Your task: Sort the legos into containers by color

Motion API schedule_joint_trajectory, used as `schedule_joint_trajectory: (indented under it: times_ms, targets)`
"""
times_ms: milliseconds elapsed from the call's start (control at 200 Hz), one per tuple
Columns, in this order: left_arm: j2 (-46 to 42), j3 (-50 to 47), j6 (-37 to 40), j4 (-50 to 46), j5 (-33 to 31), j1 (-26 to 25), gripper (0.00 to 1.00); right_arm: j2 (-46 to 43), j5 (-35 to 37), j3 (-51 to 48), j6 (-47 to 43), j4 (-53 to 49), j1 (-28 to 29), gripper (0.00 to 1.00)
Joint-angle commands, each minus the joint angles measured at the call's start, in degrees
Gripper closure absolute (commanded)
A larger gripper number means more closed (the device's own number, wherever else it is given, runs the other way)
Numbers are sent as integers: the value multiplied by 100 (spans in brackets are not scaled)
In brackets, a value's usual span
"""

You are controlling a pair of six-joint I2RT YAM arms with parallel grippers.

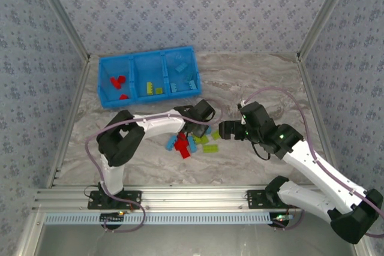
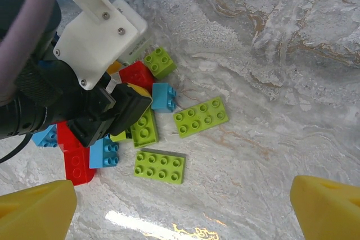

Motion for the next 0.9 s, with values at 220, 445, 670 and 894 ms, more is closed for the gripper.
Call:
schedule_joint_trajectory:
  times_ms: [220,445,670,894]
  targets:
    - [213,380,243,307,441,251,56,48,19,40,35,-226,-49,0]
    - [-109,283,-52,273,529,302,75,-74,14,53,68,-316,-52,0]
    - [-1061,65,-491,165,216,515,77,-89,-229,178,-7,-270,-51,0]
    - [-2141,38,-826,-265,-1090,1161,76,-72,-1390,109,-375,475,203,0]
